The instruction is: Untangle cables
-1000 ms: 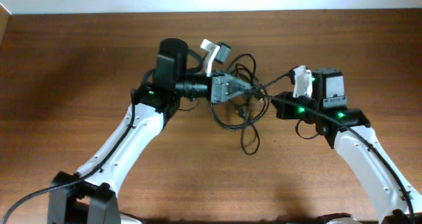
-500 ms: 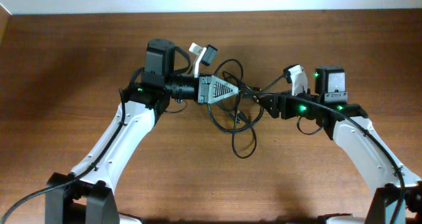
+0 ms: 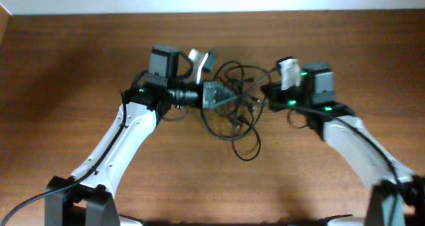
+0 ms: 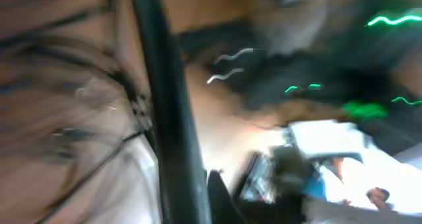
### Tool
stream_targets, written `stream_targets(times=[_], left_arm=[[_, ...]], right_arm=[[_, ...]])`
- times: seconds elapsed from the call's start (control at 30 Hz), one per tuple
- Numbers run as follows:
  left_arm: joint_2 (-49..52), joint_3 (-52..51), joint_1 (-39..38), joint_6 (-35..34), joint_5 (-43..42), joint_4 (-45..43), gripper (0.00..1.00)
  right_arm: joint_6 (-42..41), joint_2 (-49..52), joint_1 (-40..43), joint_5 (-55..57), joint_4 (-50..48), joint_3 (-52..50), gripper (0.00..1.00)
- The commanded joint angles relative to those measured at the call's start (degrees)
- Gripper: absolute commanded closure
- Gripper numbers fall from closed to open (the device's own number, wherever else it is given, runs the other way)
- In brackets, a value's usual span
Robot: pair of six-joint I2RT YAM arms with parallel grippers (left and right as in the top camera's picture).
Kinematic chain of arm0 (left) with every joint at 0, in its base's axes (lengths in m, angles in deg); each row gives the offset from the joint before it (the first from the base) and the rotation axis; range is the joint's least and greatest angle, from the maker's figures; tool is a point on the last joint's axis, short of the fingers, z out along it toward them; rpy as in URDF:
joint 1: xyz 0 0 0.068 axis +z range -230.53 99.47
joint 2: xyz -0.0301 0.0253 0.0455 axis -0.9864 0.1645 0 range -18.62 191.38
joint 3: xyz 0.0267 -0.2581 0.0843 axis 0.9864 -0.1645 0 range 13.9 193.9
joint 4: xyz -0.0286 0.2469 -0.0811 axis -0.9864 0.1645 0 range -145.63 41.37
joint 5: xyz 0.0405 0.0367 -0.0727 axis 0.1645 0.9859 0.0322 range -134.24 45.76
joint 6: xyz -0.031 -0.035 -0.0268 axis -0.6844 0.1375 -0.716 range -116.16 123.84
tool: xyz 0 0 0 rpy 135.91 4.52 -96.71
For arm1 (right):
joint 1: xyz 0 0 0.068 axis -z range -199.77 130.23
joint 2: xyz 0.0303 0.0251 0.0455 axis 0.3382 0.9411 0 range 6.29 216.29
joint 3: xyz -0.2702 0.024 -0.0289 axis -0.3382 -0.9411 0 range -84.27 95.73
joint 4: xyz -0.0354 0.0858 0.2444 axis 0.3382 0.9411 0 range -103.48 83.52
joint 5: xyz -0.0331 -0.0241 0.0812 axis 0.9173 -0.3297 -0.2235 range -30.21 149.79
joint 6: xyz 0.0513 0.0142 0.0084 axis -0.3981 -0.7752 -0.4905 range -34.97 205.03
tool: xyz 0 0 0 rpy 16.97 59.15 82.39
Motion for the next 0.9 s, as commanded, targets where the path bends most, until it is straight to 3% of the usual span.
stream_targets(times=[0.0, 0.07, 0.2, 0.27, 0.3, 0.33, 0.37, 0.4, 0.5, 0.53, 0.57, 0.67, 0.7, 0.77, 0.87], left_arm=[[-0.44, -1.07, -0.13, 4.00, 42.66, 15.06, 1.00], [0.55, -3.02, -0.13, 3.96, 48.48, 16.13, 0.95], [4.15, -5.25, -0.07, -4.74, 56.02, 14.51, 0.89], [6.21, -5.27, -0.07, -5.09, 56.61, 14.45, 0.77], [6.86, -5.27, -0.09, -5.11, 56.22, 14.25, 0.55], [7.23, -5.27, -0.09, -5.14, 55.93, 13.99, 0.42], [7.41, -5.27, -0.09, -5.11, 55.95, 13.60, 0.18], [7.41, -5.27, -0.09, -5.09, 55.95, 13.57, 0.01], [6.78, -4.68, 0.17, -5.01, 51.21, 13.99, 0.01], [5.38, -2.80, 0.98, -4.96, 45.33, 14.69, 0.01], [3.67, -0.74, 1.79, -5.01, 39.17, 14.60, 0.01], [-1.31, 3.02, 1.57, -5.01, 24.28, 10.88, 0.01], [-2.14, 3.02, 0.35, -4.96, 24.41, 10.58, 0.01], [-1.97, 2.99, -2.67, -4.61, 31.36, 12.48, 0.11], [-1.88, 1.62, -9.11, -3.30, 50.69, 15.58, 0.29]], right_arm=[[-2.86, -10.88, 11.74, -7.58, 2.51, 1.31, 0.96], [-2.99, -13.25, 18.05, -7.58, 7.08, 1.31, 0.96], [-7.72, -13.35, 24.68, -8.46, 8.46, 1.31, 0.96], [-11.65, -13.33, 28.30, -11.34, 8.85, 1.31, 0.96], [-11.58, -13.31, 29.18, -16.85, 8.85, 1.31, 0.96], [-11.39, -13.33, 29.27, -19.15, 8.87, 1.31, 0.96], [-10.03, -13.33, 29.31, -20.68, 8.83, 1.31, 0.96], [-10.05, -13.33, 29.35, -20.65, 8.87, 1.31, 0.94], [-10.05, -13.33, 29.31, -23.58, 14.43, 1.31, 0.42], [-10.03, -13.33, 29.18, -23.63, 17.73, 1.31, 0.09], [-9.55, -13.33, 28.70, -23.69, 20.33, 1.31, 0.01], [-6.40, -13.35, 26.25, -23.91, 26.73, 1.31, 0.01], [-6.40, -13.35, 25.88, -25.18, 27.71, 1.31, 0.01], [-3.45, -13.33, 24.72, -28.37, 32.96, 1.31, 0.01], [2.89, -13.33, 23.50, -27.50, 40.61, 1.29, 0.01]])
